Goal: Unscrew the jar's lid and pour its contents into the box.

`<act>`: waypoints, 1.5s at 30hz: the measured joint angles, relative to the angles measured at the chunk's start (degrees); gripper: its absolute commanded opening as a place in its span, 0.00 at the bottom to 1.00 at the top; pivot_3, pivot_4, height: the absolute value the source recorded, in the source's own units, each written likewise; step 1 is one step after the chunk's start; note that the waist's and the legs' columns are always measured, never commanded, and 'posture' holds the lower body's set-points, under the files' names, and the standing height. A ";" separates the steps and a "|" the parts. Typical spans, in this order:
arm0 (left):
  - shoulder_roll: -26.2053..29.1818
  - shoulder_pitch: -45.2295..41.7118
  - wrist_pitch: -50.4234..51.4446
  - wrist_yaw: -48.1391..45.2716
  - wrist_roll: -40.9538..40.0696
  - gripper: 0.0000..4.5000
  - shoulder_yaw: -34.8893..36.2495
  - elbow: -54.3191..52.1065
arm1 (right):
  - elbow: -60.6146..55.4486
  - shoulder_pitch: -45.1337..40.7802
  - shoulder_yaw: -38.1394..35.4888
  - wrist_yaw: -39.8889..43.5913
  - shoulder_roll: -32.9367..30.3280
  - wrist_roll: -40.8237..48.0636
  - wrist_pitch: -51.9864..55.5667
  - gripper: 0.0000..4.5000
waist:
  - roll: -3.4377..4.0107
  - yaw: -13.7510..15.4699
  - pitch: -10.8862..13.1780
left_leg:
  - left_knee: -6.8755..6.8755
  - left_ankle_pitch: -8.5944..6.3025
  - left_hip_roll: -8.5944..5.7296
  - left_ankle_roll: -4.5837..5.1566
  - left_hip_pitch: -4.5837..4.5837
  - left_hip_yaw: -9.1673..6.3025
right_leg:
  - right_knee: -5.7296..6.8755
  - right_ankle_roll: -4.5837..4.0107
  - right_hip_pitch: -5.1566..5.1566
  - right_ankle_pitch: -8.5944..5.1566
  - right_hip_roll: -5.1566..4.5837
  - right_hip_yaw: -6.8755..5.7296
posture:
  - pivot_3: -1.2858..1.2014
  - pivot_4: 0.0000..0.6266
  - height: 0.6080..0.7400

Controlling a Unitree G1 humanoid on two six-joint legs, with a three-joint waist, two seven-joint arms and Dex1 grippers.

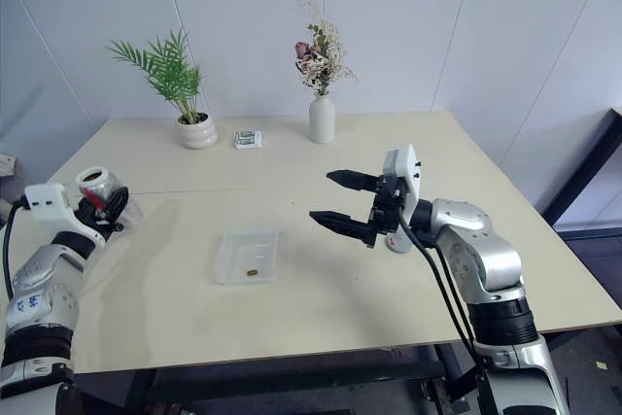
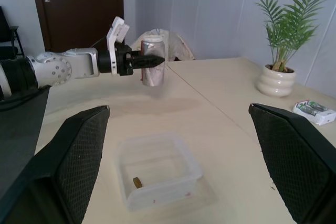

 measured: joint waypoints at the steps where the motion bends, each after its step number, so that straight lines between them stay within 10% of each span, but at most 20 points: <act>1: -0.15 0.00 -1.17 0.31 0.55 0.45 0.02 1.60 | 0.00 -0.13 0.54 0.00 0.27 -0.29 -0.39 1.00 | -0.03 0.01 -0.01 | -0.01 0.00 0.00 0.00 -0.01 0.00 | -0.02 0.00 0.00 0.00 0.00 0.00 | 0.52 0.24 1.00; 15: -0.17 -1.57 -8.43 -2.07 1.78 0.45 0.95 14.68 | 0.07 -0.80 1.26 0.01 1.68 -0.93 -0.78 1.00 | -0.10 -0.01 -0.06 | -0.15 -0.01 0.01 -0.01 -0.03 0.01 | -0.16 0.02 -0.01 0.01 -0.01 -0.02 | 0.52 0.24 1.00; 22: -0.42 -0.83 -10.51 -5.43 2.59 0.93 -0.12 14.91 | 0.10 -0.85 1.29 0.06 1.72 -0.93 -0.76 1.00 | -0.11 -0.03 -0.06 | -0.16 -0.01 0.01 -0.01 -0.04 0.01 | -0.17 0.01 -0.01 0.01 -0.01 -0.02 | 0.52 0.24 1.00; 40: 3.64 28.28 1.44 -5.36 -0.88 0.99 7.93 -26.94 | -0.72 0.34 1.51 1.95 -0.57 0.23 -0.30 1.00 | -0.12 -0.16 -0.07 | -0.39 -0.03 0.14 -0.03 -0.02 0.15 | -0.58 -0.14 -0.01 0.00 -0.08 -0.05 | 0.52 0.24 1.00; 45: 9.20 40.69 2.72 -18.03 -1.76 0.99 7.78 -40.00 | -2.71 2.28 0.49 3.91 -5.38 0.98 0.93 1.00 | -0.21 -0.07 -0.08 | -0.59 -0.04 0.19 -0.05 -0.08 0.26 | -1.06 -1.14 -0.01 -0.51 -0.13 -0.03 | 0.52 0.24 1.00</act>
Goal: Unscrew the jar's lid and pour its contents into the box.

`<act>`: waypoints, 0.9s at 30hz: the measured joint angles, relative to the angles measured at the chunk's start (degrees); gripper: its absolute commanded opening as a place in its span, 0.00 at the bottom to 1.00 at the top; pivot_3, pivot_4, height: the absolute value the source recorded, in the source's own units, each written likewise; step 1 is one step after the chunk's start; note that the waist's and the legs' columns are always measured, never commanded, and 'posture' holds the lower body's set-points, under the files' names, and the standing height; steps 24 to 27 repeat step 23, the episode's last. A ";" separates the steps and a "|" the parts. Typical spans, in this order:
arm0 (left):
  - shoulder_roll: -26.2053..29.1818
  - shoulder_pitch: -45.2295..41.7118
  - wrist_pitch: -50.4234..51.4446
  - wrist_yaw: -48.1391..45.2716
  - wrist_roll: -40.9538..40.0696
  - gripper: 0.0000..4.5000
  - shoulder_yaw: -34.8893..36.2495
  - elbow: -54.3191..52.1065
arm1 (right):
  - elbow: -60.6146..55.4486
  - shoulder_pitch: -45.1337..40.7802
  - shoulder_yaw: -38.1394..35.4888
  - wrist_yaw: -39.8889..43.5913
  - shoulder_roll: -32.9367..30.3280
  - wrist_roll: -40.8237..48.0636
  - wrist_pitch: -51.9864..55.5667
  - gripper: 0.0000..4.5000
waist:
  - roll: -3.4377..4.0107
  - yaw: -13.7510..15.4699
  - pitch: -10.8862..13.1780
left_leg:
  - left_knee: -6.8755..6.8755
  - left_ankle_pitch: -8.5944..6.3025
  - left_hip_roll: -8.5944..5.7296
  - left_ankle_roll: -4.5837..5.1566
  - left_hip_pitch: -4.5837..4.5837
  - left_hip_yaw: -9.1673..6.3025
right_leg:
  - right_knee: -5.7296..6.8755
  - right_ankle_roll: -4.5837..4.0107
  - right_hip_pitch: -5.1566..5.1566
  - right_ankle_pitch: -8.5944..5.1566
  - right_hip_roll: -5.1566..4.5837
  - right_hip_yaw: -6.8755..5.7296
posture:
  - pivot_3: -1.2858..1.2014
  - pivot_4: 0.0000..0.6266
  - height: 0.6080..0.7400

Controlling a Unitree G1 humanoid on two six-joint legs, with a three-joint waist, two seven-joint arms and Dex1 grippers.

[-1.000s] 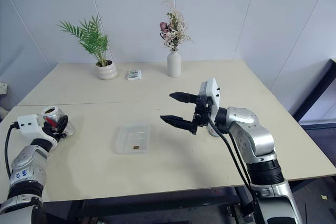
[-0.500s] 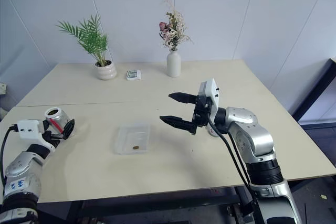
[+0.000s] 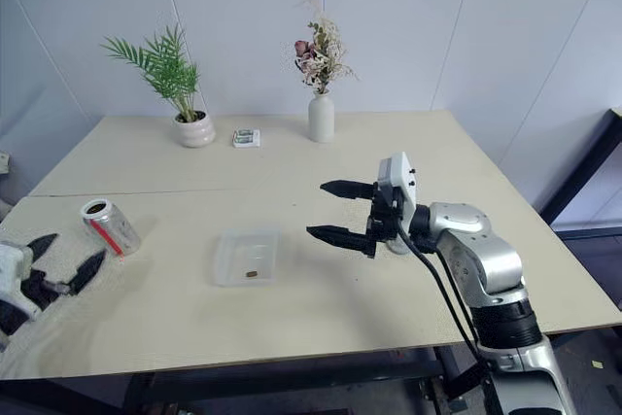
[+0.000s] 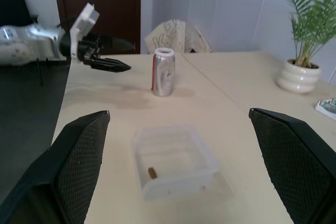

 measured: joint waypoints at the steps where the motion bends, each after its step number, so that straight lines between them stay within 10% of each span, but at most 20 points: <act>1: 1.44 0.95 0.29 -3.04 -0.98 0.99 -0.12 -2.92 | -0.46 0.11 -0.21 0.21 -0.94 0.01 0.13 1.00 | 0.00 0.14 0.00 | 0.00 0.00 0.00 0.00 -0.01 0.02 | -0.02 -0.01 0.00 0.00 -0.03 0.00 | 0.52 0.24 1.00; 27: 4.64 -8.52 4.09 -23.38 -6.65 0.99 -9.87 -9.50 | -2.35 10.07 -1.28 3.43 -7.93 -3.08 -3.89 1.00 | 0.02 -0.11 -0.01 | -0.10 -0.06 0.11 0.10 -0.01 0.27 | -0.44 0.75 0.04 0.43 0.14 0.21 | 0.52 0.24 1.00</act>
